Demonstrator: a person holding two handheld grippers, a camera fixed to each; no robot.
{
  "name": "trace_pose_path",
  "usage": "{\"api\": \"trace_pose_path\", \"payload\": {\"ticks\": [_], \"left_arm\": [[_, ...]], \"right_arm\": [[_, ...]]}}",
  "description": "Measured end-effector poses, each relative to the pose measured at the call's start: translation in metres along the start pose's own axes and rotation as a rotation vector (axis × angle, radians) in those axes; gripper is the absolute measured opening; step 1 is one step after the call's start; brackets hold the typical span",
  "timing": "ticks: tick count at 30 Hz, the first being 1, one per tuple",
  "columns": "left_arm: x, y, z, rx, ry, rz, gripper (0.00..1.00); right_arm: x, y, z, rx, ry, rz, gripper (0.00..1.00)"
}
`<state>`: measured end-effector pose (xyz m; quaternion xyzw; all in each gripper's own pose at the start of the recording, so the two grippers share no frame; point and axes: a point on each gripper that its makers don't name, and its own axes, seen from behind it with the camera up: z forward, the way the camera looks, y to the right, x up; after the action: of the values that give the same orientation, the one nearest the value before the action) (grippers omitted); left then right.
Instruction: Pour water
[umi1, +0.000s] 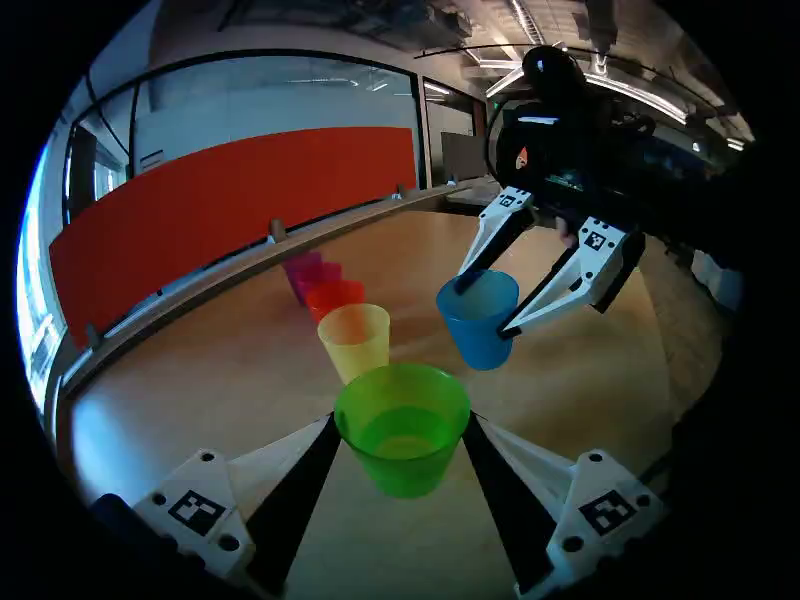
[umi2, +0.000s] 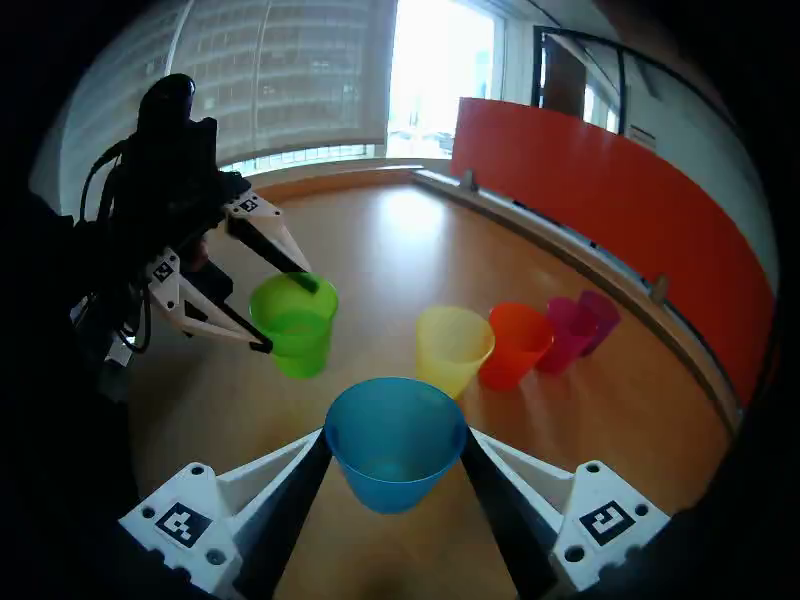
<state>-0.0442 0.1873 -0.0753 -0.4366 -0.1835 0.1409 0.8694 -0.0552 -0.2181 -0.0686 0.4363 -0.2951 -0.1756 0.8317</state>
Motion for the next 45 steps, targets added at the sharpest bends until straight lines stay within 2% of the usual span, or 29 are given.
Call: {"api": "trace_pose_path", "payload": {"ticks": [13, 24, 45], "left_arm": [[-0.014, -0.006, 0.004, 0.010, -0.023, -0.011, 0.87], [-0.021, -0.009, 0.006, 0.019, -0.029, -0.028, 0.87], [-0.035, -0.006, 0.004, 0.019, -0.044, -0.042, 0.87]], "right_arm": [[-0.026, 0.007, 0.003, -0.014, -0.038, 0.020, 0.93], [-0.036, 0.009, 0.005, -0.019, -0.044, 0.040, 0.93], [-0.049, 0.007, 0.000, -0.030, -0.045, 0.056, 0.94]]}}
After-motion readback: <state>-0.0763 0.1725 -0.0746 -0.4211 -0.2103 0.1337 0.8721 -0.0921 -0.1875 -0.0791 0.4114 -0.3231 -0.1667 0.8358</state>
